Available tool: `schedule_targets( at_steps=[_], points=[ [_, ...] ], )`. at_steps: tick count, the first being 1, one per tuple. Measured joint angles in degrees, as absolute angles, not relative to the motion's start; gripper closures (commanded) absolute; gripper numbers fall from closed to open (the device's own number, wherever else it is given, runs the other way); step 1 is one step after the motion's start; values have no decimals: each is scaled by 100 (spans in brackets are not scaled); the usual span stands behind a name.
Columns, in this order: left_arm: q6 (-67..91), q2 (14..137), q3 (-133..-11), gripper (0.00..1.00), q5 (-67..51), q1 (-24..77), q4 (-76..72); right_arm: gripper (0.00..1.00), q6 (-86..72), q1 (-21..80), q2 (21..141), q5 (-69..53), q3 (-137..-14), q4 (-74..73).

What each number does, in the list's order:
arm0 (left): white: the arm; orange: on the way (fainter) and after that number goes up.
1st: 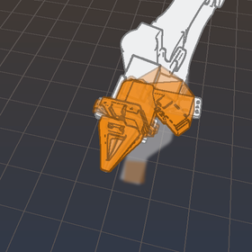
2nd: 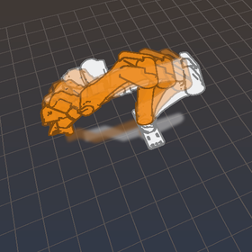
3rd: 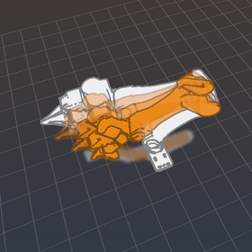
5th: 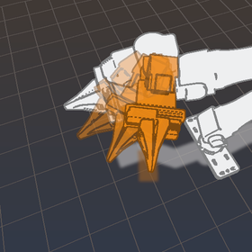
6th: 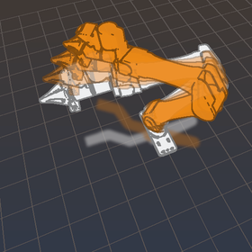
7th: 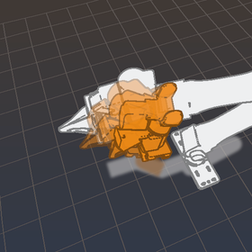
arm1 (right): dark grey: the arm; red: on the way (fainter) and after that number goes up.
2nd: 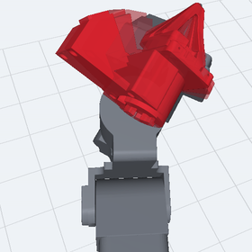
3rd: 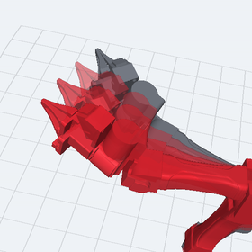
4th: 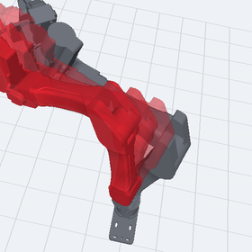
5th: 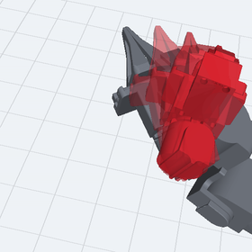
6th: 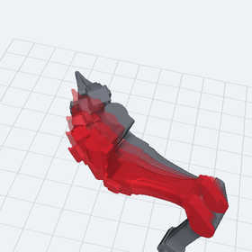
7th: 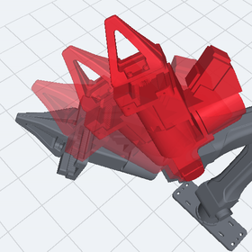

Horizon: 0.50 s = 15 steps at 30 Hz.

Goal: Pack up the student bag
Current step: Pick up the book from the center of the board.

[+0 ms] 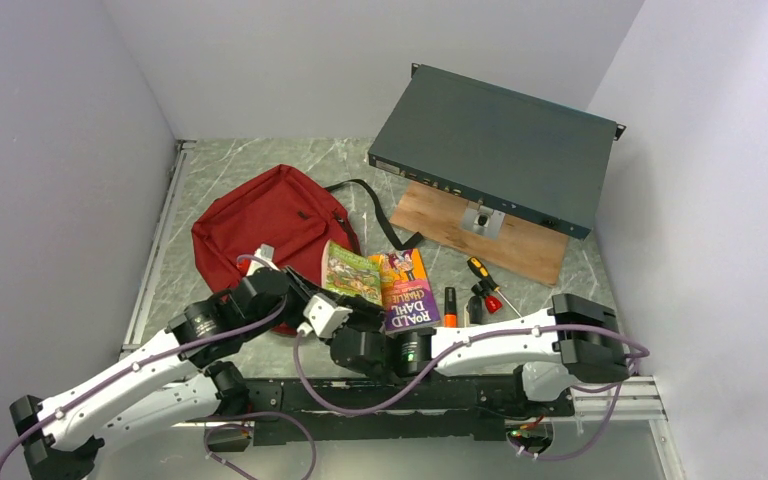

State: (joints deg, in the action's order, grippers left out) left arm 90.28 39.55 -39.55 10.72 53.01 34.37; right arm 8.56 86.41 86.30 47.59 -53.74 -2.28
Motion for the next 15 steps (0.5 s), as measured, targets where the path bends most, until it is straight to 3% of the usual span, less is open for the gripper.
schedule_targets(
  at_steps=[2,6,8,10,15],
  points=[
    [9041,3872,-3948,95,1081,5277,3500,98,943,8667,8746,5013,-5417,-80],
    [8960,3625,-3898,26,1157,5262,3487,100,921,8739,8838,5258,-5461,174],
    [8783,3446,-3889,7,1284,5264,3522,100,781,8744,8829,5290,-5465,204],
    [8486,3221,-3892,1,1551,5240,3697,100,578,8733,8774,5290,-5463,167],
    [6882,2578,-4381,0,2062,5251,4080,100,-563,8414,8112,4895,-5264,-622]
  ],
)
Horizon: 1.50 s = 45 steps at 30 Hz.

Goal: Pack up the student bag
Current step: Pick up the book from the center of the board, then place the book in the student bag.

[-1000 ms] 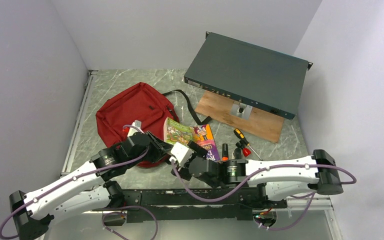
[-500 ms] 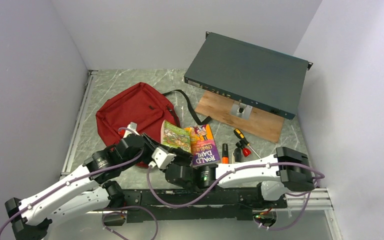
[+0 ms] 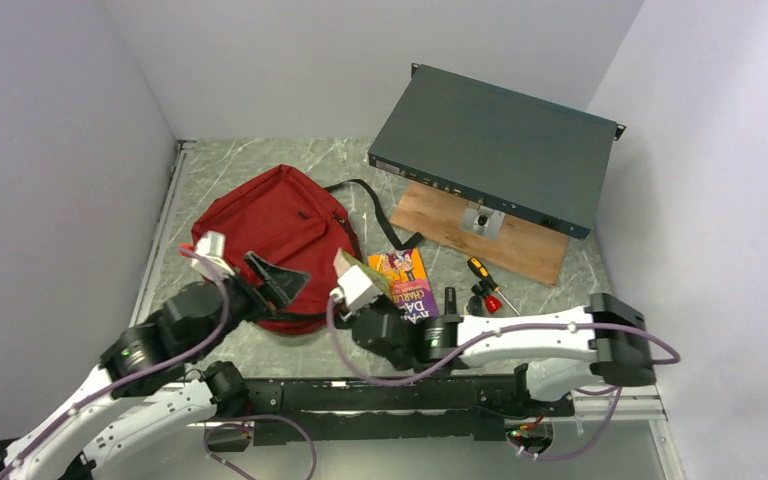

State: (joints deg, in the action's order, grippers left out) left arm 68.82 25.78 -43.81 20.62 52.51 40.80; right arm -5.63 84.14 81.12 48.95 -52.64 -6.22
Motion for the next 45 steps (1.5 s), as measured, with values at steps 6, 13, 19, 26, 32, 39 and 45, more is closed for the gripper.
schedule_targets(
  at_steps=[6,13,19,26,32,39,45],
  points=[
    [4438,2458,-5288,0,2318,5253,4370,100,-2001,7638,6755,3981,-4877,-1678],
    [2447,4711,-5983,0,2018,5249,5100,100,-2888,7207,5596,3332,-4711,-2370],
    [1313,6630,-6104,0,1767,4960,5264,100,-3479,7203,5371,3291,-4838,-3251],
    [862,7946,-6145,0,1409,4635,4947,100,-3977,7194,4742,3245,-4831,-3653],
    [843,8733,-6134,2,1380,4624,4429,100,-4086,7192,4604,3247,-4792,-3638],
    [744,9061,-6106,1,1173,4427,3977,100,-4174,7192,4639,3238,-4554,-3535],
    [696,9214,-6071,46,991,4390,3806,100,-4215,7192,4860,3253,-4536,-3441]
  ],
)
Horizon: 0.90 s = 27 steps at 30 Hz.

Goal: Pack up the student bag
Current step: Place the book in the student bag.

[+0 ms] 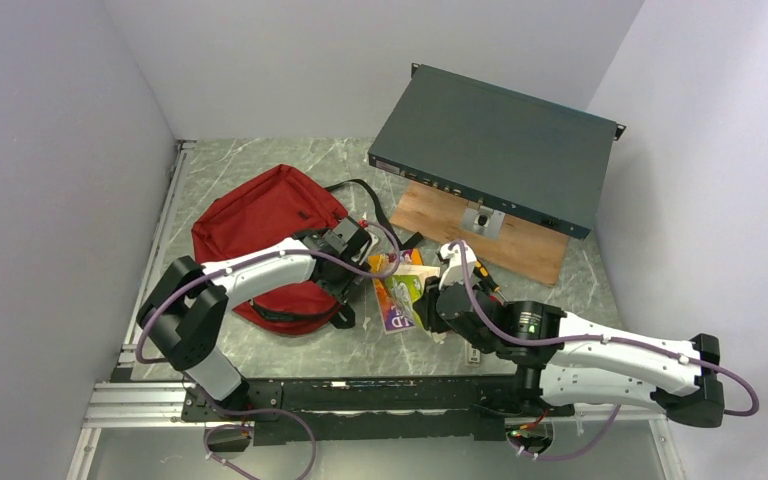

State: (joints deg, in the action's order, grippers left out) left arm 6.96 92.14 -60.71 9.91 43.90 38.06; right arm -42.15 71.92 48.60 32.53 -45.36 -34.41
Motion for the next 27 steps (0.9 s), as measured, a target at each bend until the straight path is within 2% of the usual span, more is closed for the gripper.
schedule_targets(
  at_steps=[4,6,10,13,20,27],
  points=[
    [687,9185,-6071,78,989,4397,3791,100,-4405,7192,5050,3321,-4611,-3514],
    [659,9076,-6036,89,1017,4394,3785,100,-4543,7192,5151,3358,-4700,-3594],
    [600,8473,-5872,92,1109,4366,3758,100,-4779,7181,5317,3339,-4805,-3636],
    [539,7966,-5758,99,1190,4348,3734,100,-4882,7175,5448,3256,-4895,-3621],
    [408,7345,-5572,92,1267,4316,3712,100,-4960,7170,5671,2961,-5041,-3483],
    [250,7190,-5428,93,454,4027,3616,100,-5072,7170,5717,2528,-5076,-3310]
  ],
)
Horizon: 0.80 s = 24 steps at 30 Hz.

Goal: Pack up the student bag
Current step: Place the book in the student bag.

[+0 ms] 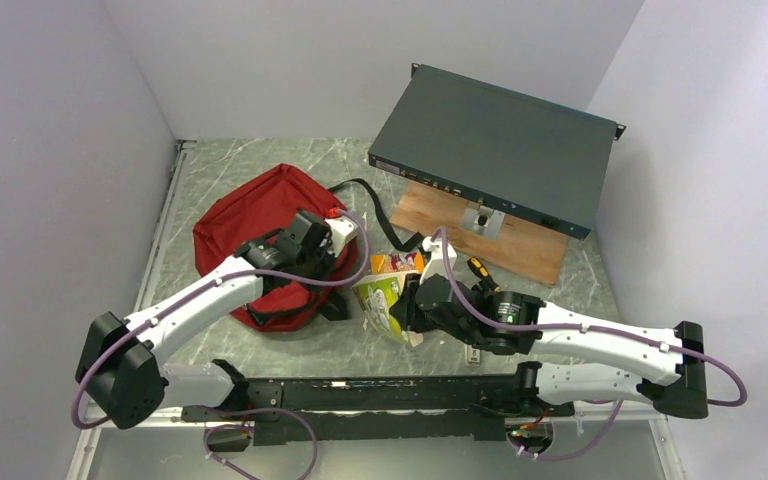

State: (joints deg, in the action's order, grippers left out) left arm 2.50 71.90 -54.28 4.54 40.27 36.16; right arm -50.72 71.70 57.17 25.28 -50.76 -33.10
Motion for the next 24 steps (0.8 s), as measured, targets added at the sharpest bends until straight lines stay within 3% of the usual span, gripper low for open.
schedule_targets(
  at_steps=[6,11,13,14,19,24],
  points=[
    [233,7308,-5413,89,-823,3483,3590,100,-5124,7170,5793,2292,-5148,-3203],
    [270,7559,-5413,73,-1503,3175,3535,100,-5162,7161,5918,2239,-5214,-3155],
    [285,7590,-5413,72,-1640,3138,3503,100,-5190,7133,5942,2198,-5214,-3153],
    [305,7605,-5413,72,-1682,3135,3496,100,-5218,7107,5948,2174,-5214,-3151],
    [390,7741,-5435,98,-1702,3131,3496,100,-5448,6840,5964,1970,-5214,-3074],
    [425,7669,-5435,100,-1326,3131,3498,100,-6016,6372,5964,1538,-5116,-2858]
  ],
)
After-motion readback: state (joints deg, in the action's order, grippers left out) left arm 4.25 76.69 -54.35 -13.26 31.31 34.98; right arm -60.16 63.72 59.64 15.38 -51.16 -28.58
